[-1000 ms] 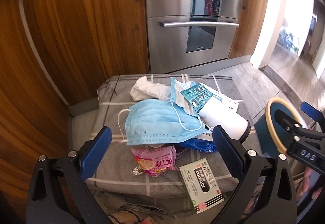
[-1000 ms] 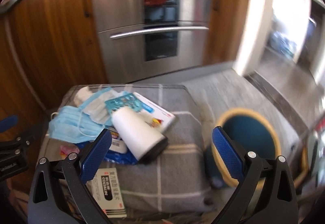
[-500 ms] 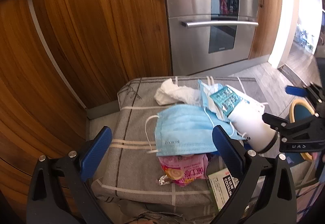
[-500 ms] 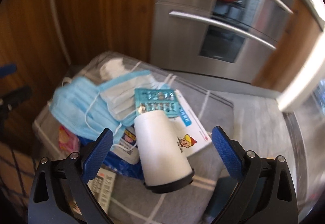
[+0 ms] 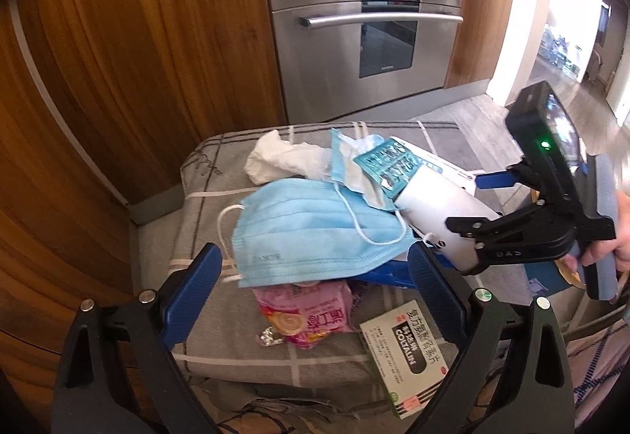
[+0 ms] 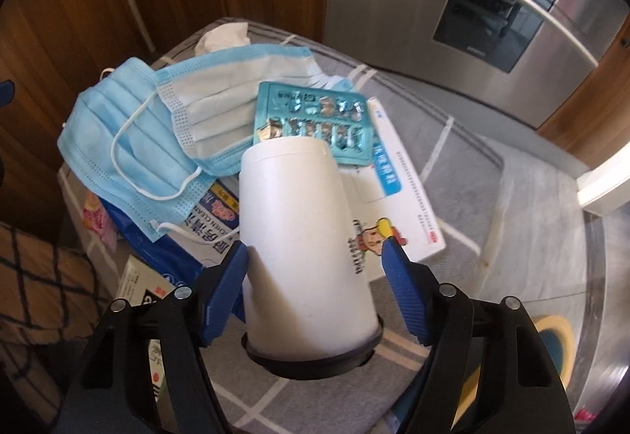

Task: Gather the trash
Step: 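Grasp the white cup with the right gripper and lift it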

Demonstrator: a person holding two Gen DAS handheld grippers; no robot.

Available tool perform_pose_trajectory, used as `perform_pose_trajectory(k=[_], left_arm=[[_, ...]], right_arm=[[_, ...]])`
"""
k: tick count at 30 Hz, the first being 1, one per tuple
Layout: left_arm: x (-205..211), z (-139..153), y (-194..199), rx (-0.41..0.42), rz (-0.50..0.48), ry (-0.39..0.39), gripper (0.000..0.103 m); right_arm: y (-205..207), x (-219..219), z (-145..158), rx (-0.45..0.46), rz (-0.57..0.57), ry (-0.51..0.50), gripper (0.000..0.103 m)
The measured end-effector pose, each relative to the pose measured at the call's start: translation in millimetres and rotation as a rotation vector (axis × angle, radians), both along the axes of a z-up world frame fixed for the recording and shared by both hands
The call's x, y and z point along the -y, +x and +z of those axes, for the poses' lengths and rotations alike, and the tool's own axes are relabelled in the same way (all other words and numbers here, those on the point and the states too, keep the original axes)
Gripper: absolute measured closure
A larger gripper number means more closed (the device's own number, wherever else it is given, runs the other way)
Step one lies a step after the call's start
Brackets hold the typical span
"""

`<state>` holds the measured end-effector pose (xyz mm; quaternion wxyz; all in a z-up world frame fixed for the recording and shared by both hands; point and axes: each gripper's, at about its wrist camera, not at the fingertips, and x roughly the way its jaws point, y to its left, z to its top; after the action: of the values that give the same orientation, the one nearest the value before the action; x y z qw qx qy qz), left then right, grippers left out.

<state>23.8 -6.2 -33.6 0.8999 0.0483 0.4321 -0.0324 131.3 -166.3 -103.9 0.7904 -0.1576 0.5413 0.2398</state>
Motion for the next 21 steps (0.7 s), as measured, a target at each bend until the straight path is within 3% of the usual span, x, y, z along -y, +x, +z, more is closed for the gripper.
perform_pose_trajectory(k=[11, 21], left_arm=[[7, 0, -3, 0.017, -0.023, 0.024, 0.008], [5, 4, -8, 0.041, -0.035, 0.006, 0.008]], right_arm=[[-2, -11, -16, 0.01, 0.017, -0.057, 0.029], [-9, -11, 2, 0.058, -0.004, -0.036, 0.031]])
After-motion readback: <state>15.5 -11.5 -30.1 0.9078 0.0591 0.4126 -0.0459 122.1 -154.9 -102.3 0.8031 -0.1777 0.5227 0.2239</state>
